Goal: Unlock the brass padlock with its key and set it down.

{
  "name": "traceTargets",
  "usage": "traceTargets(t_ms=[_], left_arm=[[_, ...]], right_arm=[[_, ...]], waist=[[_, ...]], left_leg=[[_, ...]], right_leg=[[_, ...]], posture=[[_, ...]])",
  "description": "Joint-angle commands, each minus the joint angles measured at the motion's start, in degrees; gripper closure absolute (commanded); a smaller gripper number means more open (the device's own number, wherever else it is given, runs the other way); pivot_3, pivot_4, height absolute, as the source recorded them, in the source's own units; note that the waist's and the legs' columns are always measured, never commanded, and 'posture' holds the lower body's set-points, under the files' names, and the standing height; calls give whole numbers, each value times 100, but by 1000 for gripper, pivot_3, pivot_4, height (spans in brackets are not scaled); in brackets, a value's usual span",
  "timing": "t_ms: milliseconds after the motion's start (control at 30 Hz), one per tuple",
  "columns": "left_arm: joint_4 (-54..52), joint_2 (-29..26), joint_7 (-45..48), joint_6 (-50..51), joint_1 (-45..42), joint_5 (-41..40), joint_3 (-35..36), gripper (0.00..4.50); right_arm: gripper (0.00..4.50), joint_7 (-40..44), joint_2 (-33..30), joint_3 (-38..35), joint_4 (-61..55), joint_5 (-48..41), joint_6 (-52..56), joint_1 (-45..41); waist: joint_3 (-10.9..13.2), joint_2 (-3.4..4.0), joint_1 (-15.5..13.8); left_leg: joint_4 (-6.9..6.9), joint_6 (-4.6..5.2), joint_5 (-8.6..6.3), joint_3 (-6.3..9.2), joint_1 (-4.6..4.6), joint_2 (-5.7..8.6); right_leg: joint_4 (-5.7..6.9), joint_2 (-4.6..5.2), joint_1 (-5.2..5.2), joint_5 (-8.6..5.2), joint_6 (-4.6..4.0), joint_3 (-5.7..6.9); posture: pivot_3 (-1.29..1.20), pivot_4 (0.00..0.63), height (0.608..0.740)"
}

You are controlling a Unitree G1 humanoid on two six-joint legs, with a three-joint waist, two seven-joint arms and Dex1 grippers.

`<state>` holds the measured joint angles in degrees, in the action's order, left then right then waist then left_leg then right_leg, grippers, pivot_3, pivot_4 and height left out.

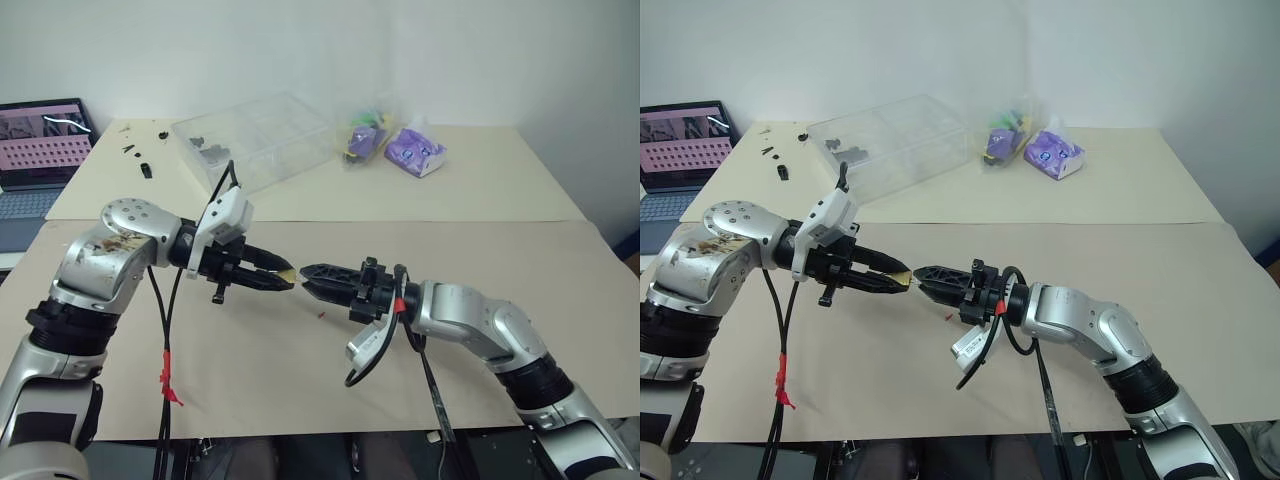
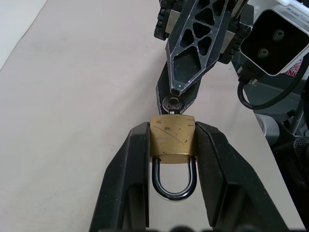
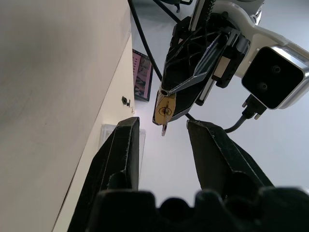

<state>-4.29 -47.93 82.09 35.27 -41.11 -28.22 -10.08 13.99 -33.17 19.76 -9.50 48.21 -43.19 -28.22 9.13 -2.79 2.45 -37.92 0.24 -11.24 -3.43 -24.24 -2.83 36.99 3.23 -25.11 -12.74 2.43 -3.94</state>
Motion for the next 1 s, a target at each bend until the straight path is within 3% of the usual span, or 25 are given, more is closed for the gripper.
traceTargets(t_ms=[33,133,167,500,700,1000], left_arm=[[-145,-29,18,-38,-51,-3,88,3649],[-157,-46,33,-49,-34,3,86,3649],[-167,-51,33,-44,-29,-1,90,3649],[-176,-36,-1,-37,-32,4,91,3649],[-171,-21,-41,-53,-17,26,92,3649],[-199,-11,-94,-30,2,21,124,3649]], right_arm=[[3413,-6,-23,-156,-196,-141,69,-8],[4402,-16,-38,-162,-181,-129,54,8],[4456,-12,-39,-163,-187,-128,58,14],[4456,264,2,-71,-207,-475,121,6],[4456,1543,128,184,-327,-2243,943,82],[4456,2548,348,158,-677,-3454,2184,135]], waist=[[0,0,-1],[0,0,-1],[0,0,-1],[0,0,-1],[0,0,1],[0,0,-6]], left_leg=[[0,0,0,0,0,0],[0,0,0,0,0,0],[0,0,0,0,0,0],[0,0,0,0,0,0],[0,0,0,2,1,0],[0,0,0,4,3,-1]], right_leg=[[0,0,0,0,0,0],[0,0,0,0,0,0],[0,0,0,0,0,0],[0,0,0,0,0,0],[0,0,3,4,-5,0],[2,-1,5,4,-4,1]], posture=[[0,150,740],[0,150,740],[0,150,740],[0,150,740],[0,150,740],[0,150,740]])
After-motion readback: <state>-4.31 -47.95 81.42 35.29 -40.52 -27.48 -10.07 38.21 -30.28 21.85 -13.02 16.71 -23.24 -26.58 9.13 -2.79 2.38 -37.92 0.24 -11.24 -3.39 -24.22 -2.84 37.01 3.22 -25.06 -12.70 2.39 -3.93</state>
